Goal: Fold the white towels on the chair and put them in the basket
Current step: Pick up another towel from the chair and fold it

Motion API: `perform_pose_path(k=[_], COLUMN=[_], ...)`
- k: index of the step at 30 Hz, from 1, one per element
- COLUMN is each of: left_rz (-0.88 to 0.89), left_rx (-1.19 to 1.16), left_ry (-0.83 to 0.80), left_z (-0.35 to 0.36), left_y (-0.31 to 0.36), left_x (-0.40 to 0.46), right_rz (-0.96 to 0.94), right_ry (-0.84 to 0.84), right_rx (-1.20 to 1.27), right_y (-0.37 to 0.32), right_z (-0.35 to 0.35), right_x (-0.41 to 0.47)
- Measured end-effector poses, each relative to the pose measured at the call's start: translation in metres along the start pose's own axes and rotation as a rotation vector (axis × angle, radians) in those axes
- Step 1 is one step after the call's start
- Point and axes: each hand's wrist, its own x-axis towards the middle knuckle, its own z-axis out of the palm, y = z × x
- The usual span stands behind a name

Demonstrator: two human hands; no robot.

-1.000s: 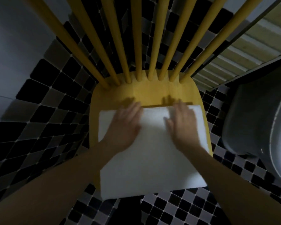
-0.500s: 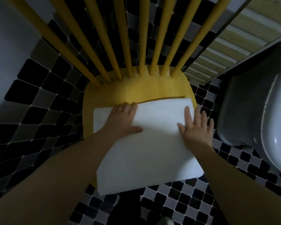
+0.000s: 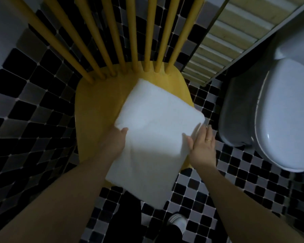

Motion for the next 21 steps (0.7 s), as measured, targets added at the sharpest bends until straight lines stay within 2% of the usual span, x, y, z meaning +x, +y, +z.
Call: perform_pose_path(k=[4, 8, 10, 12, 14, 17, 19, 21], left_rz=[-0.011, 0.057, 0.078, 0.059, 0.03, -0.031, -0.073, -0.082], left_rx=[-0.203, -0.31, -0.498, -0.693, -0.839, -0.912, -0.922, -0.947], left_ry=[-0.097, 0.101, 0.104, 0.077, 0.016, -0.194, -0.297, -0.314], left_z=[0.01, 0.016, 0.02, 0.023, 0.021, 0.018, 0.02, 0.027], left_y=[-0.005, -0.003, 0.0, 0.004, 0.004, 0.005, 0.008, 0.013], left_x=[-0.011, -0.016, -0.016, -0.014, -0.01, -0.001, -0.001, -0.002], right_rz=[0.112, 0.137, 0.154, 0.207, 0.28, 0.368, 0.364, 0.311], right_ry=[-0.06, -0.165, -0.195, -0.221, -0.251, -0.3, -0.349, -0.426], right_rx=[0.157, 0.297, 0.362, 0.527, 0.742, 1.033, 1.127, 1.168], right_y=[0.003, 0.014, 0.022, 0.03, 0.035, 0.045, 0.049, 0.052], right_z=[0.007, 0.012, 0.014, 0.017, 0.019, 0.022, 0.022, 0.021], right_x=[-0.009, -0.004, 0.0, 0.005, 0.009, 0.014, 0.019, 0.023])
